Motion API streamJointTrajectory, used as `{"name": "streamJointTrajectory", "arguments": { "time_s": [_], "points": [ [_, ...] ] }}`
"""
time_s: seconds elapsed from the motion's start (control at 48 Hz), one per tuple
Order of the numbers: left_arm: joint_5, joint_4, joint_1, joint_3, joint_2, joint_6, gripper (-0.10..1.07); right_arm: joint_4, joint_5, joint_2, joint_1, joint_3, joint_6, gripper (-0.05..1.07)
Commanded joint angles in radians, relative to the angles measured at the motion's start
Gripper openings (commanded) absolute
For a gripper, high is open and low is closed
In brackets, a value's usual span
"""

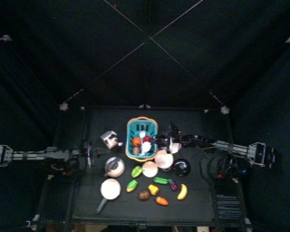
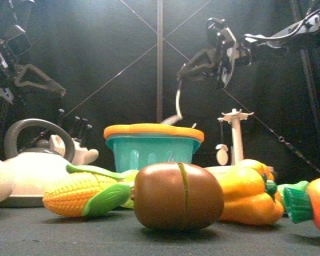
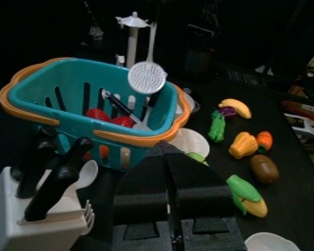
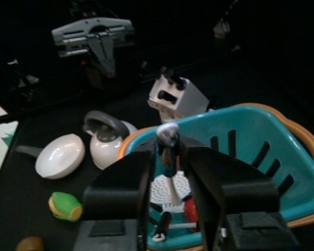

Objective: Place strainer into basket

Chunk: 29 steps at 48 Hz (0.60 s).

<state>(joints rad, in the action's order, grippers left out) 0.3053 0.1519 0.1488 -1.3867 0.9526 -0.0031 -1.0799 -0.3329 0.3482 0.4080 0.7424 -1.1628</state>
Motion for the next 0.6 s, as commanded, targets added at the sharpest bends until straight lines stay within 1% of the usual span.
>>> {"name": "streamJointTrajectory", "arguments": {
  "time_s": [0.0,0.104,0.229,0.438,0.583],
  "points": [
    [0.009,0.0,0.003,0.017,-0.005,0.002,-0.02,0.006,-0.009,-0.023,0.005,-0.034,0.002,0.76],
    [0.011,0.0,0.003,0.017,-0.005,0.0,-0.02,0.008,-0.009,-0.049,0.005,-0.041,0.002,0.87],
    [0.009,0.0,0.003,0.015,-0.006,-0.002,-0.02,0.006,-0.008,-0.049,0.005,-0.041,0.002,0.94],
    [0.011,0.0,0.003,0.015,-0.006,-0.002,-0.02,0.0,-0.008,-0.014,0.003,-0.021,0.002,0.95],
    [0.009,0.0,0.003,0.015,-0.005,-0.002,-0.02,-0.011,0.006,0.046,0.003,0.011,-0.002,0.95]
  ]
}}
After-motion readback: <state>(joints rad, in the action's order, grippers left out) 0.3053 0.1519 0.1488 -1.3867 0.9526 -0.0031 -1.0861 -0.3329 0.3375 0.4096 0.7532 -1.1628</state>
